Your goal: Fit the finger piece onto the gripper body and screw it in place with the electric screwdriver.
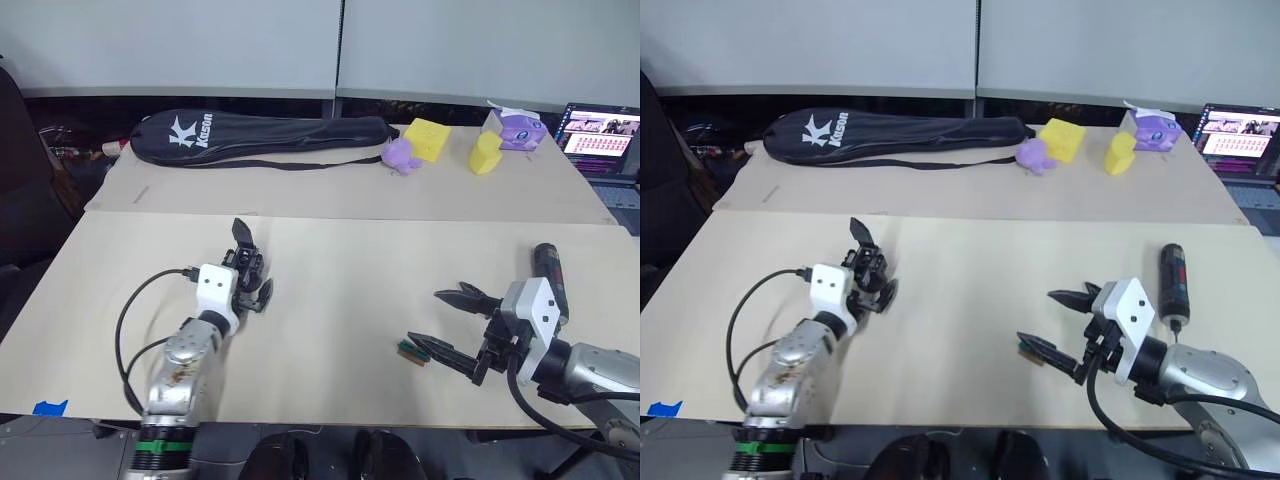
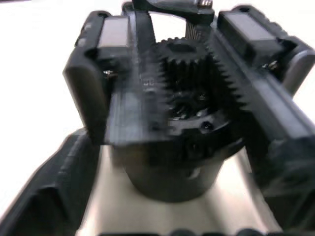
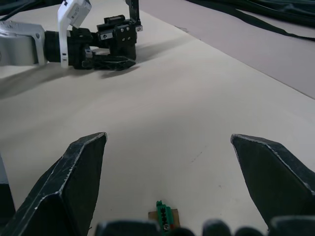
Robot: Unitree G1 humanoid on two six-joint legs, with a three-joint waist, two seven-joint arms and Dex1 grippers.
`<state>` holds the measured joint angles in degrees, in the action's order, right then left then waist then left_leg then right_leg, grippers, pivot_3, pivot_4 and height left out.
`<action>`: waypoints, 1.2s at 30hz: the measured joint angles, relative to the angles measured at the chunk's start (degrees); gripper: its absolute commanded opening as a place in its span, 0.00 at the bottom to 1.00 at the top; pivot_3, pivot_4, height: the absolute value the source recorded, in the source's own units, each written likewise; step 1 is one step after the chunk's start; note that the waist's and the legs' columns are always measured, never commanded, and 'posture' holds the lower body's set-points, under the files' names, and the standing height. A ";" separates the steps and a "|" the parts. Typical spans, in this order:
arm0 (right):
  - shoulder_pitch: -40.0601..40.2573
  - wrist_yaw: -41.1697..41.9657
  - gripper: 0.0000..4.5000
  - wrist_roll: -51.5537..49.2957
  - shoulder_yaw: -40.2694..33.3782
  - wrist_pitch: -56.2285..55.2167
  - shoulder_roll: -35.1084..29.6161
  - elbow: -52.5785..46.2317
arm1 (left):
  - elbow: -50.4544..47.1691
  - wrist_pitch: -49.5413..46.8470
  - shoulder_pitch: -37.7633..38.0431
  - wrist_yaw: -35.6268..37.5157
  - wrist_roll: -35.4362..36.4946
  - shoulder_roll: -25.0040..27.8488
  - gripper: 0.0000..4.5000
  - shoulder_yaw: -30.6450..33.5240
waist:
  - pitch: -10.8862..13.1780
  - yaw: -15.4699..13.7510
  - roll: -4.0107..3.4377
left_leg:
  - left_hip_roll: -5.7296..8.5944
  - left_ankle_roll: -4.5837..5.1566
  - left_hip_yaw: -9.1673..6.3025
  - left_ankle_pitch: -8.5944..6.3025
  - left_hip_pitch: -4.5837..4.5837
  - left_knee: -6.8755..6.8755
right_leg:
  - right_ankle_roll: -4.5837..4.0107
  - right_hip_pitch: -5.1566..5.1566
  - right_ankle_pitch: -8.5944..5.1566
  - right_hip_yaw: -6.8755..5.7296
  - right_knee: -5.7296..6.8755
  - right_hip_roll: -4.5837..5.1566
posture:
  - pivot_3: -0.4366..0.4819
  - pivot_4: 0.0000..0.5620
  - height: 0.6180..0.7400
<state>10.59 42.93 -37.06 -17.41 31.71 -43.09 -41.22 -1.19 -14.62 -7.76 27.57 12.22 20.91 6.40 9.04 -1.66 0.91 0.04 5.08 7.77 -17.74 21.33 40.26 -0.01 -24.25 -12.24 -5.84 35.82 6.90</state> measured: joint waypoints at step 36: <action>8.52 -0.90 1.00 -0.20 -5.57 -0.01 1.40 -4.69 | 3.24 6.98 -8.81 17.43 -0.14 -3.92 0.51 -12.47 | 0.00 -0.62 0.00 | 0.09 0.18 -0.45 0.03 0.61 0.58 | 0.12 0.05 0.04 -0.51 -0.06 0.01 | 0.48 0.27 1.00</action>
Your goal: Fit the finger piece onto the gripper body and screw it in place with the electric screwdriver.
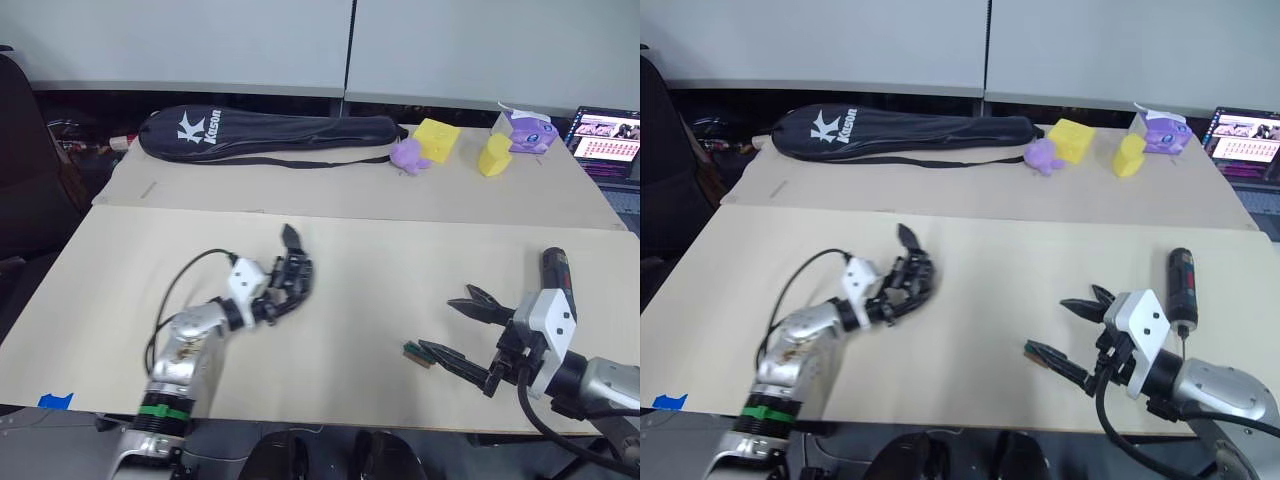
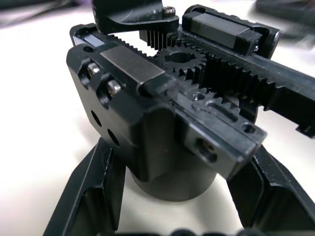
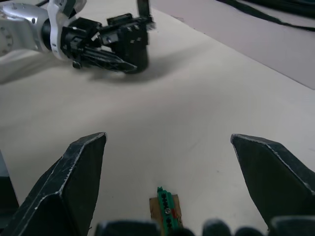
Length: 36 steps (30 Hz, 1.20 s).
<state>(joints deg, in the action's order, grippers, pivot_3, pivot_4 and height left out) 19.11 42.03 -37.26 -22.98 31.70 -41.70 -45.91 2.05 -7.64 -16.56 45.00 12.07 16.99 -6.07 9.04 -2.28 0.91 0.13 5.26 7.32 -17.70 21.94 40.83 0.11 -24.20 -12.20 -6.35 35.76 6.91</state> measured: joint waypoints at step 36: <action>4.22 -2.85 1.00 2.93 -5.18 2.84 -4.28 -1.11 | -2.96 -8.23 0.46 -2.03 -4.64 2.11 0.99 -8.79 | -0.11 1.16 -0.19 | -0.13 0.12 -0.09 -0.02 -0.16 0.08 | -0.04 0.01 -0.04 0.27 0.11 -0.15 | 0.48 0.27 1.00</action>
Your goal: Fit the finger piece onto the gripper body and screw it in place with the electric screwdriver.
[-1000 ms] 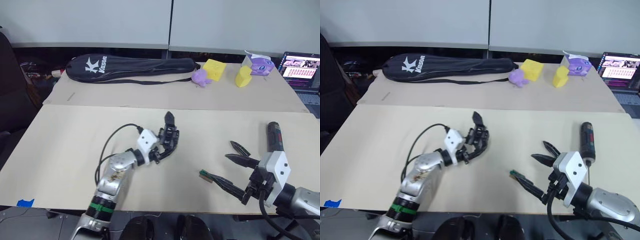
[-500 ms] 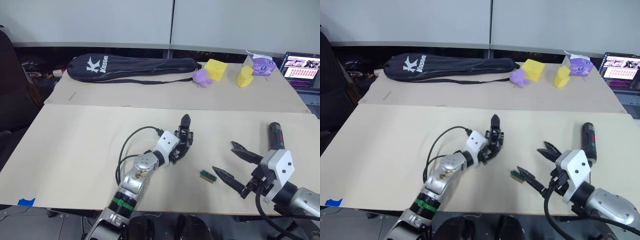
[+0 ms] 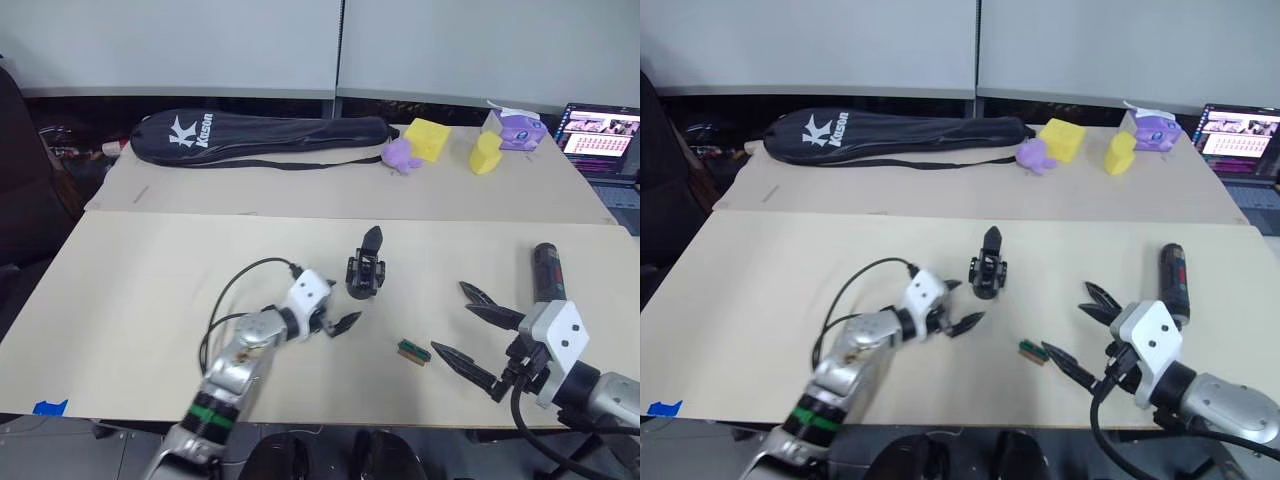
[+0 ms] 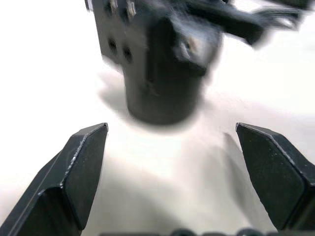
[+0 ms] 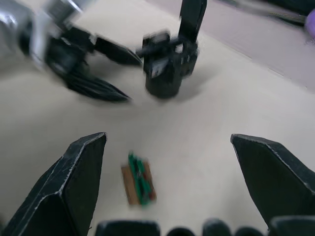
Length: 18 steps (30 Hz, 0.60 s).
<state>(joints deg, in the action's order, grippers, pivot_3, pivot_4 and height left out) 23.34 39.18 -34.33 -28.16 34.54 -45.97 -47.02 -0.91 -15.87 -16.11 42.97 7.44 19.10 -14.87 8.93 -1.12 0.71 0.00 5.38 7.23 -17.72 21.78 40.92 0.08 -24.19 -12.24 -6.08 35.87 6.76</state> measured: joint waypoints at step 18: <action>-56.67 4.18 1.00 -5.07 36.83 39.04 -22.81 37.48 | -6.57 -20.88 -25.55 41.34 28.96 22.58 0.99 7.69 | 0.01 0.72 -0.21 | 0.17 0.02 -0.18 0.03 0.52 0.02 | 0.09 -0.18 -0.18 -0.92 -0.10 -0.21 | 0.48 0.27 1.00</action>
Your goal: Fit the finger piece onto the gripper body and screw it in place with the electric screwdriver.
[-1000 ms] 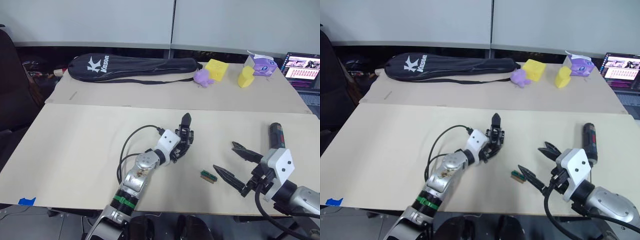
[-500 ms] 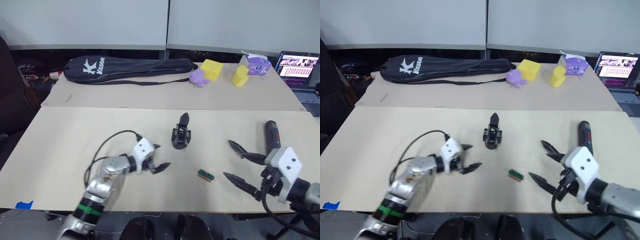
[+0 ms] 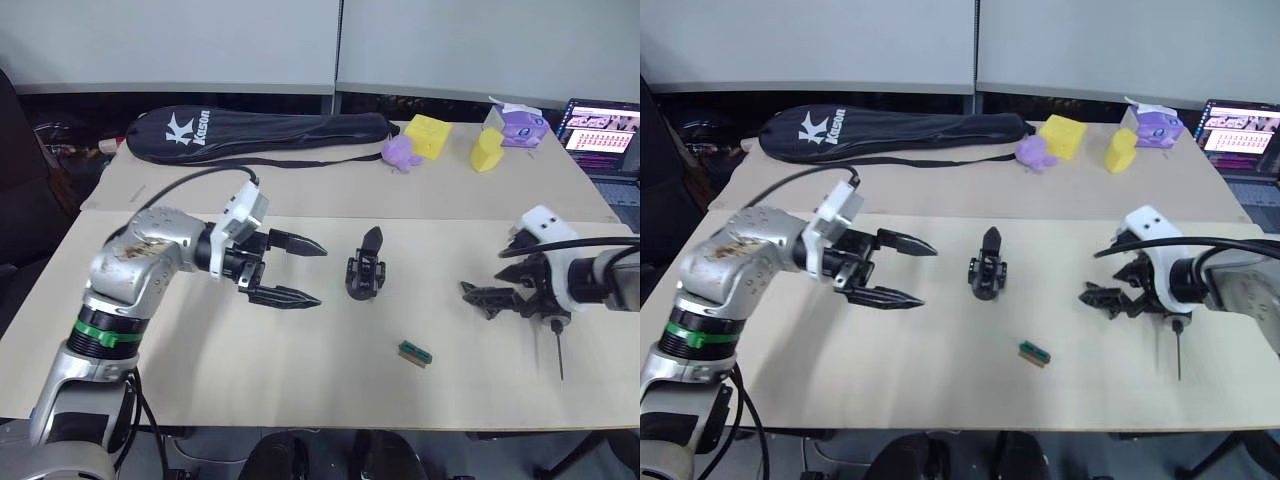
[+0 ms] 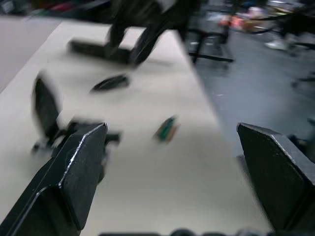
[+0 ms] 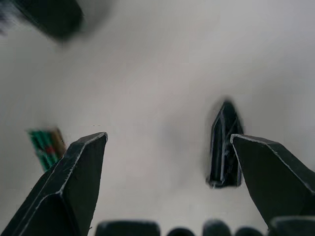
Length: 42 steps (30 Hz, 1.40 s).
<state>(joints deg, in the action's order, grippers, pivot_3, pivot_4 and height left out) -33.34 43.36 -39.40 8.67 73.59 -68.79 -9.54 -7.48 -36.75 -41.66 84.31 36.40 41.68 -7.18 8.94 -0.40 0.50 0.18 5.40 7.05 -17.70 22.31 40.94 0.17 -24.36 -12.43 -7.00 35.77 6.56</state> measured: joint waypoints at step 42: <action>-6.81 8.72 0.25 29.25 -12.59 -23.86 13.88 0.48 | 10.63 -21.82 -10.36 -42.41 7.75 -25.13 1.00 14.39 | 0.22 -0.22 -0.40 | -0.04 -0.20 -0.46 0.13 0.02 0.42 | 0.03 0.21 0.01 0.11 0.30 -0.01 | 0.48 0.27 1.00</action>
<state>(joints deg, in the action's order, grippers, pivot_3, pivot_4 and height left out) -40.14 52.08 -10.14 -3.92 49.73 -54.90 -9.06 3.15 -58.57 -52.02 41.90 44.15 16.55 7.21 9.16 -0.62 0.10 0.14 5.20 6.59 -17.57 22.32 41.36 0.20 -24.15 -12.42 -6.89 36.07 6.55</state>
